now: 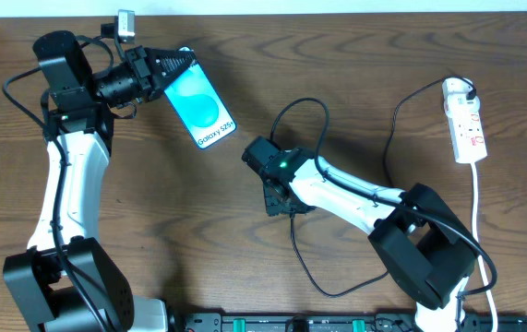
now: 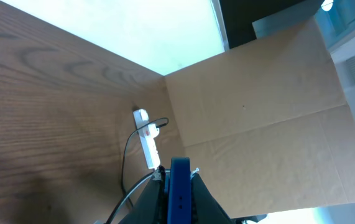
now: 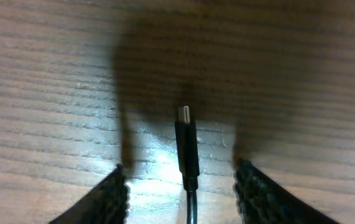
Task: Plug charger to phone and switch on socket
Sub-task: 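Lower the right gripper onto the black cable's USB-C plug, then grasp the USB-C plug and lift it with the right gripper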
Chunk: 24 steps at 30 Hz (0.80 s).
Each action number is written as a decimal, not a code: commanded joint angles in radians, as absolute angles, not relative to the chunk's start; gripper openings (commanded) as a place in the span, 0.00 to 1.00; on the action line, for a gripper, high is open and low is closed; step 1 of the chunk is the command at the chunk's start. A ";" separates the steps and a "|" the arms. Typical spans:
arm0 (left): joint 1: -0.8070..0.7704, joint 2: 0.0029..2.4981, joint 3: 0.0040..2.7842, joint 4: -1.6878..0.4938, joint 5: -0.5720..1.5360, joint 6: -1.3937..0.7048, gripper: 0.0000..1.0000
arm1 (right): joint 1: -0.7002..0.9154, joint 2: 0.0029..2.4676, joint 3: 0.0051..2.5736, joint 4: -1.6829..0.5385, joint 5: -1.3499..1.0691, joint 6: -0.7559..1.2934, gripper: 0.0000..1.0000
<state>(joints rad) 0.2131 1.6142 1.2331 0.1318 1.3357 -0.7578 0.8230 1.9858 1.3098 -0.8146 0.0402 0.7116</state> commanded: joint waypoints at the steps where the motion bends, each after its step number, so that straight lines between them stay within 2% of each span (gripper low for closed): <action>1: 0.214 1.609 1.234 0.137 1.350 -0.753 0.07 | 0.819 1.991 1.328 -0.816 0.034 0.721 0.50; 4: 0.214 1.609 1.234 0.137 1.350 -0.753 0.07 | 0.818 1.996 1.328 -0.815 0.030 0.721 0.47; 7: 0.214 1.609 1.234 0.137 1.350 -0.753 0.08 | 0.809 1.999 1.328 -0.812 0.023 0.722 0.38; 12: 0.214 1.609 1.234 0.137 1.353 -0.756 0.08 | 0.789 2.014 1.328 -0.794 0.002 0.725 0.35; 14: 0.214 1.609 1.234 0.137 1.353 -0.757 0.08 | 0.778 2.022 1.328 -0.793 -0.018 0.725 0.31; 18: 0.214 1.609 1.234 0.137 1.353 -0.757 0.07 | 0.765 2.027 1.328 -0.793 -0.036 0.725 0.12; 24: 0.214 1.609 1.234 0.137 1.353 -0.757 0.07 | 0.767 2.027 1.328 -0.794 -0.036 0.725 0.01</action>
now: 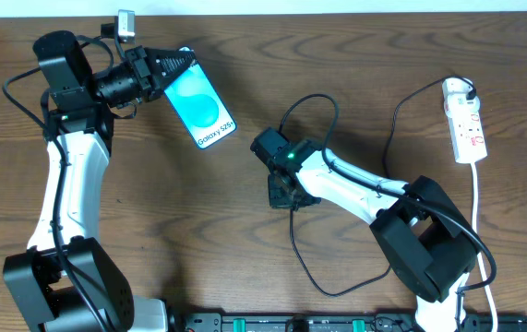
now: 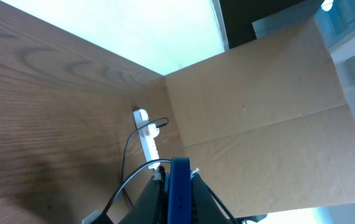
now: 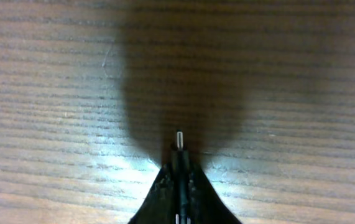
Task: Plug charger to phone and switch on socket
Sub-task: 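Grasp the USB-C plug and lift it with the right gripper, then move the plug toward the phone's bottom port with the right gripper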
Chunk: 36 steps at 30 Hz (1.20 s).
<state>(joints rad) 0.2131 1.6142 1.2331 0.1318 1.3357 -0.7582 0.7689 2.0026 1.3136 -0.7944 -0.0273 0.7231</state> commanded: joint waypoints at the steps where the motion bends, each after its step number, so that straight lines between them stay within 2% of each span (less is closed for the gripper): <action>1: 0.214 1.609 1.234 0.137 1.353 -0.757 0.07 | 0.766 2.027 1.328 -0.795 -0.037 0.725 0.01; 4: 0.214 1.609 1.234 0.137 1.353 -0.757 0.07 | 0.764 2.023 1.331 -0.797 -0.048 0.715 0.01; 8: 0.214 1.609 1.234 0.137 1.353 -0.756 0.08 | 0.730 2.014 1.356 -0.792 -0.187 0.640 0.01; 13: 0.214 1.609 1.234 0.137 1.353 -0.757 0.07 | 0.607 2.007 1.365 -0.595 -0.751 0.416 0.01; 16: 0.214 1.609 1.234 0.137 1.353 -0.759 0.08 | 0.561 2.007 1.365 -0.506 -0.909 0.379 0.01; 27: 0.214 1.609 1.234 0.157 1.349 -0.831 0.07 | 0.469 2.007 1.365 -0.170 -1.328 0.380 0.01; 36: 0.214 1.609 1.234 0.416 1.346 -1.024 0.07 | 0.479 2.007 1.365 0.000 -1.439 0.394 0.01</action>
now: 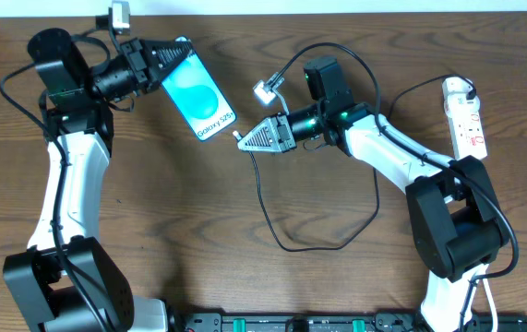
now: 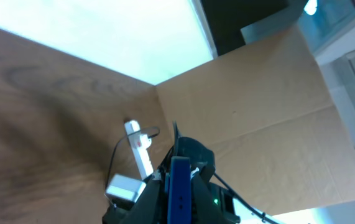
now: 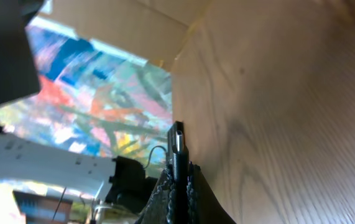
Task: Plug charger to phone and switch on socket
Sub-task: 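Move the plug toward the phone's bottom port with the right gripper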
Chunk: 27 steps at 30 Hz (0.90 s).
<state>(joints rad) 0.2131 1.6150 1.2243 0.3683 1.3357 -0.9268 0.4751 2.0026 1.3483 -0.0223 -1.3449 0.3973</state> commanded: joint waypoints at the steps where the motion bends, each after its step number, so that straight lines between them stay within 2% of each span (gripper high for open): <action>1: 0.214 1.609 1.234 0.442 1.339 -1.039 0.08 | 0.479 2.007 1.365 0.021 -1.451 0.406 0.01; 14: 0.214 1.609 1.234 0.466 1.232 -1.052 0.07 | 0.479 2.007 1.365 0.351 -1.499 0.620 0.01; 27: 0.214 1.610 1.234 0.466 1.167 -0.953 0.08 | 0.479 2.007 1.365 0.489 -1.500 0.714 0.01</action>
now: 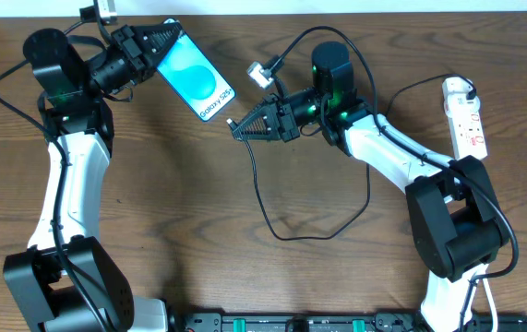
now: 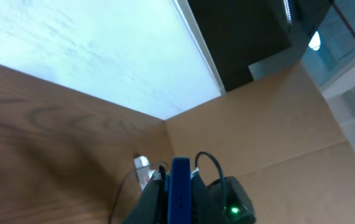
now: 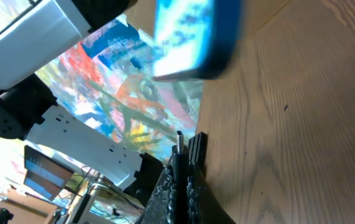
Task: Plug charger to phone and switch on socket
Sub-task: 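Move the plug toward the phone's bottom port with the right gripper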
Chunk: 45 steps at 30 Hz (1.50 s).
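Note:
The blue phone (image 1: pixel 197 85), screen up with a turquoise display, is held tilted above the table's far left by my left gripper (image 1: pixel 160 41), shut on its top end; in the left wrist view its blue edge (image 2: pixel 180 186) stands between the fingers. My right gripper (image 1: pixel 241 129) is shut on the black charger plug (image 3: pixel 180 155), its metal tip pointing at the phone's lower end (image 3: pixel 193 37) with a small gap left. The black cable (image 1: pixel 272 217) loops down over the table. The white socket strip (image 1: pixel 464 120) lies at the far right.
The wooden table (image 1: pixel 152 231) carries the cable's loop in its middle. A cardboard wall (image 2: pixel 276 137) stands beyond the table's right side. A black rail (image 1: pixel 291 323) runs along the front edge. A second black cable (image 1: pixel 397 120) runs from the socket strip.
My left gripper lifted the phone slightly up and toward the back. My right gripper moved the plug left and back, so its tip now sits just below the phone's lower end.
First my right gripper stood open over the charger plug lying mid-table while the left held the phone at the far left. It then shut on the plug. Later it had carried the plug up near the phone, and now the tip is close to the phone's end.

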Each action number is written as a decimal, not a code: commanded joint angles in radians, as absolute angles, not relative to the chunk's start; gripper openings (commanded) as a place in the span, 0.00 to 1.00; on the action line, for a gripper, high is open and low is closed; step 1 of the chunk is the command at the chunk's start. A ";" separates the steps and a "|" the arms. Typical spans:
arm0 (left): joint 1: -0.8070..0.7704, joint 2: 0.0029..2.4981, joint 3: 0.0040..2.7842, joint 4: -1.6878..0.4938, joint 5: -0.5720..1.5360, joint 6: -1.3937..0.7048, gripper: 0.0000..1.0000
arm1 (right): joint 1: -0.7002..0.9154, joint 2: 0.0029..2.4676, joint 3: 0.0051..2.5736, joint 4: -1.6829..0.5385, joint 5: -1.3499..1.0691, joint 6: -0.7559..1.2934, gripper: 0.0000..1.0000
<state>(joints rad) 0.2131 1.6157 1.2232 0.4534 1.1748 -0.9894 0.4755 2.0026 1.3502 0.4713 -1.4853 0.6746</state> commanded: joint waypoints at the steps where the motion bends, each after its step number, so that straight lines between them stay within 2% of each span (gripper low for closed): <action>1: 0.214 1.610 1.234 0.466 1.168 -0.953 0.07 | 0.479 2.007 1.365 0.508 -1.499 0.727 0.01; 8: 0.214 1.610 1.234 0.466 1.169 -0.928 0.07 | 0.479 2.007 1.365 0.628 -1.497 0.816 0.01; 35: 0.163 1.610 1.234 0.466 1.230 -0.997 0.07 | 0.479 2.007 1.365 0.636 -1.465 0.814 0.01; 45: 0.220 1.610 1.234 0.465 1.192 -1.013 0.07 | 0.479 2.007 1.365 0.636 -1.465 0.814 0.01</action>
<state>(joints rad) 0.1905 1.6157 1.2232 0.4534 1.1976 -0.9764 0.4751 2.0026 1.3506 0.6334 -1.4761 0.8074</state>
